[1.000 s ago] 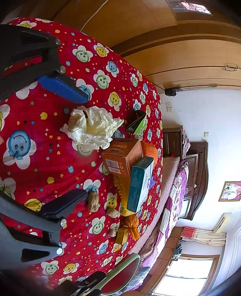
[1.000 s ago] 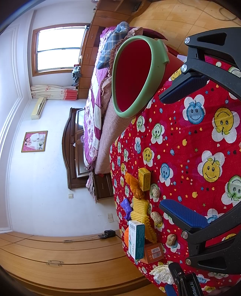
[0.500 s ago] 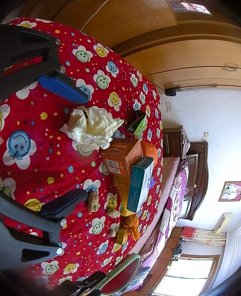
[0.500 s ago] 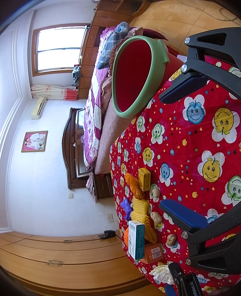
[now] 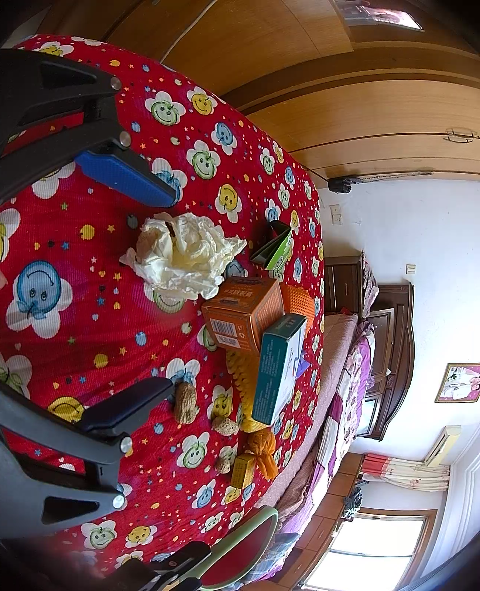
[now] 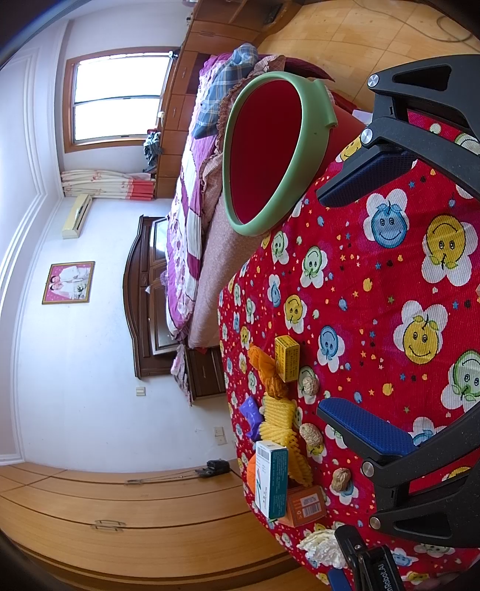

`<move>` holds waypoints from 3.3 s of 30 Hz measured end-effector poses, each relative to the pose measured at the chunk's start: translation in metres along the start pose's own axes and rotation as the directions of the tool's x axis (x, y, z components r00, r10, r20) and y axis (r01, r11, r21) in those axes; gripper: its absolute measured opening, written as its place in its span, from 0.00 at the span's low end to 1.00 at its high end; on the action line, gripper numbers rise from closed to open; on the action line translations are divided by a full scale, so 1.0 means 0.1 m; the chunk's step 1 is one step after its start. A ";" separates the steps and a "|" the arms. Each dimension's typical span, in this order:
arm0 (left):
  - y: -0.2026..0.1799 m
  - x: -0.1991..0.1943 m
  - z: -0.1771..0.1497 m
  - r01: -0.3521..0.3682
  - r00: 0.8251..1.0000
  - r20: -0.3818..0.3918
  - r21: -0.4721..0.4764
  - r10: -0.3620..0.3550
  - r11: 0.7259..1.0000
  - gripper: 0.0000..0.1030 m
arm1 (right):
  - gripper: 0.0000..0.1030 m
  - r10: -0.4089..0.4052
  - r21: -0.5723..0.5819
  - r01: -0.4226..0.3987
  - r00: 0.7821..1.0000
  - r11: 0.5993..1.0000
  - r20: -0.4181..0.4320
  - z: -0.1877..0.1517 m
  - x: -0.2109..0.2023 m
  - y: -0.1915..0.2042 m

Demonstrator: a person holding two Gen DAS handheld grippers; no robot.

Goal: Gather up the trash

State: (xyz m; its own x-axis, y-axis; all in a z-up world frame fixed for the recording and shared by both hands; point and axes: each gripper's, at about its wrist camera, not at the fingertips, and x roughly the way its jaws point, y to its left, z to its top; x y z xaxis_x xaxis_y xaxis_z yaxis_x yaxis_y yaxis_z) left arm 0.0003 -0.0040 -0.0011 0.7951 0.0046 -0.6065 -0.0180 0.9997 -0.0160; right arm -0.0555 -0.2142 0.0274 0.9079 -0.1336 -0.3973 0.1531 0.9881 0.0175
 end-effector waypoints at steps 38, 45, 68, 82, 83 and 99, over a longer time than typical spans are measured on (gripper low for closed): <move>0.48 0.20 0.48 0.072 0.985 -0.153 -0.058 -0.080 0.996 0.85 | 0.99 0.113 0.057 -0.102 0.957 0.993 -0.267 0.36 0.49 0.04; 0.49 0.37 0.31 0.144 0.960 -0.228 -0.103 -0.164 0.984 0.46 | 0.99 0.101 0.042 -0.092 0.947 0.995 -0.304 0.37 0.60 0.17; 0.55 0.32 0.62 0.269 0.950 -0.122 -0.139 -0.286 0.953 0.33 | 0.63 0.125 0.057 -0.112 0.878 0.992 -0.462 0.49 1.41 0.38; 0.26 -0.02 0.81 0.304 0.948 -0.071 -0.096 -0.312 0.948 0.33 | 0.42 0.158 0.076 -0.139 0.900 0.987 -0.406 0.58 1.00 0.16; 0.22 -0.01 0.83 0.313 0.944 -0.075 -0.092 -0.320 0.945 0.33 | 0.42 0.155 0.074 -0.137 0.905 0.988 -0.396 0.60 0.95 0.13; -0.82 0.00 1.11 0.447 0.887 -0.132 0.006 -0.442 0.895 0.33 | 0.42 0.035 0.113 0.001 0.949 0.994 -0.315 0.74 0.54 -0.72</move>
State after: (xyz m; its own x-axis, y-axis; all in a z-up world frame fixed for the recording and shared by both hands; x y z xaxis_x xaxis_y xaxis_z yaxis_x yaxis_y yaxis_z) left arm 0.0687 -0.0832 0.0882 0.6331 -0.4412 -0.6361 0.3427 0.8965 -0.2807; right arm 0.0114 -0.2984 0.0725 0.7438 -0.0680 -0.6649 0.1969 0.9730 0.1207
